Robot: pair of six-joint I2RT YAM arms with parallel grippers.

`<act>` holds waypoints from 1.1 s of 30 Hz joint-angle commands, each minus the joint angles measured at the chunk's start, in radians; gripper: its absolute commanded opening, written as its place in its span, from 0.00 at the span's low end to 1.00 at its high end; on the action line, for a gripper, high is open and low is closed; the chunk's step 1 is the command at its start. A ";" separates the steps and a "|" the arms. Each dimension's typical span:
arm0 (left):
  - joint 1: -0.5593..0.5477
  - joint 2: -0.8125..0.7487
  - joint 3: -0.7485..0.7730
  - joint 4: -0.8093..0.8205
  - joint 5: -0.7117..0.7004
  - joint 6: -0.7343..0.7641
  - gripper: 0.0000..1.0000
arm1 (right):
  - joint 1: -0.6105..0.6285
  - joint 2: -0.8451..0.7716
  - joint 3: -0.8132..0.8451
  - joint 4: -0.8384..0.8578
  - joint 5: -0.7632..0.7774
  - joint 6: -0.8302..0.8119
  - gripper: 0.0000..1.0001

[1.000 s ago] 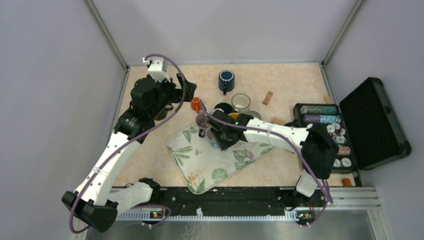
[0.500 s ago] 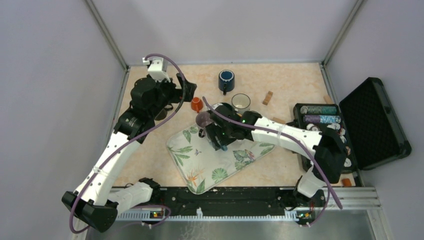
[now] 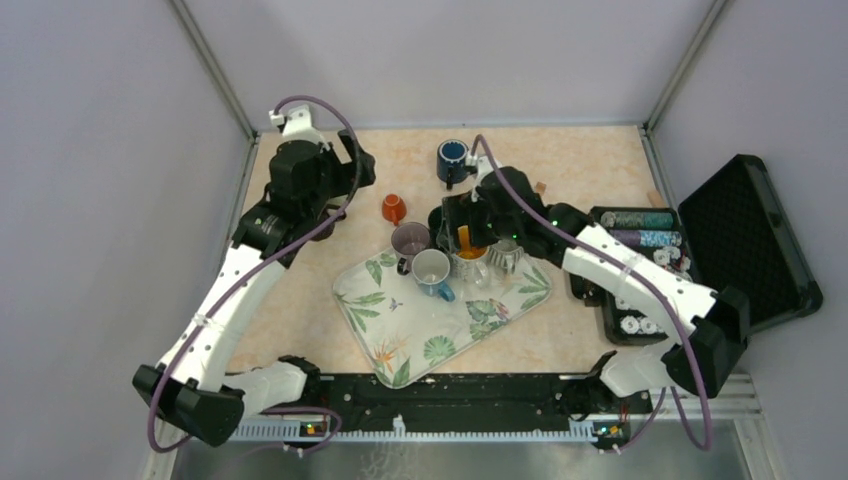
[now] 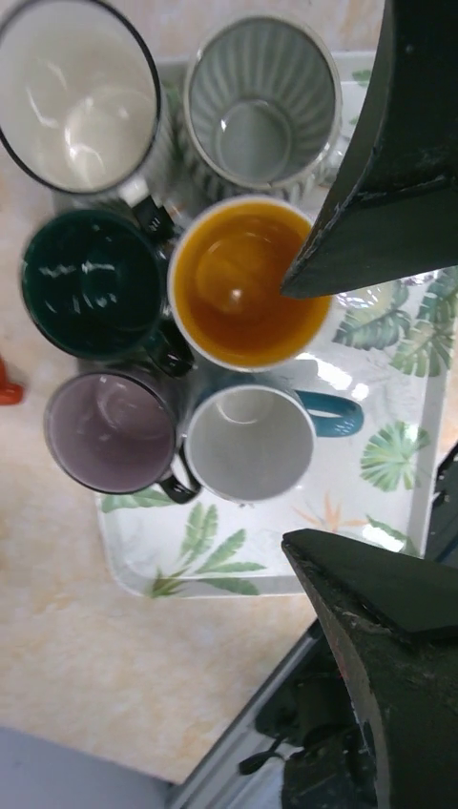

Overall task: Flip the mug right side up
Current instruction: Place the cup on the tray, then turn over the cup at the center of the board.

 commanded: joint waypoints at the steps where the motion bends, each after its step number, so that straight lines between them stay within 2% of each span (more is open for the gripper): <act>1: 0.019 0.089 0.047 -0.057 -0.129 -0.136 0.99 | -0.079 -0.088 -0.031 0.110 -0.053 -0.016 0.91; 5: 0.025 0.197 0.062 -0.069 -0.151 -0.240 0.98 | -0.131 -0.125 -0.054 0.120 -0.057 -0.027 0.92; 10: 0.025 0.325 0.081 -0.017 -0.139 -0.242 0.98 | -0.199 -0.162 -0.089 0.130 -0.060 -0.021 0.93; 14: 0.024 0.458 0.132 0.032 -0.089 -0.144 0.98 | -0.236 -0.187 -0.112 0.143 -0.054 -0.011 0.93; 18: 0.021 0.603 0.236 0.077 0.037 0.025 0.99 | -0.261 -0.199 -0.128 0.148 -0.053 0.000 0.93; 23: -0.011 0.770 0.382 0.102 0.145 0.153 0.98 | -0.270 -0.220 -0.140 0.141 -0.045 0.011 0.93; 29: -0.057 0.971 0.604 0.055 0.203 0.220 0.97 | -0.274 -0.255 -0.149 0.126 -0.031 0.029 0.93; 33: -0.079 1.066 0.707 0.025 0.204 0.242 0.93 | -0.274 -0.282 -0.156 0.114 0.004 0.042 0.93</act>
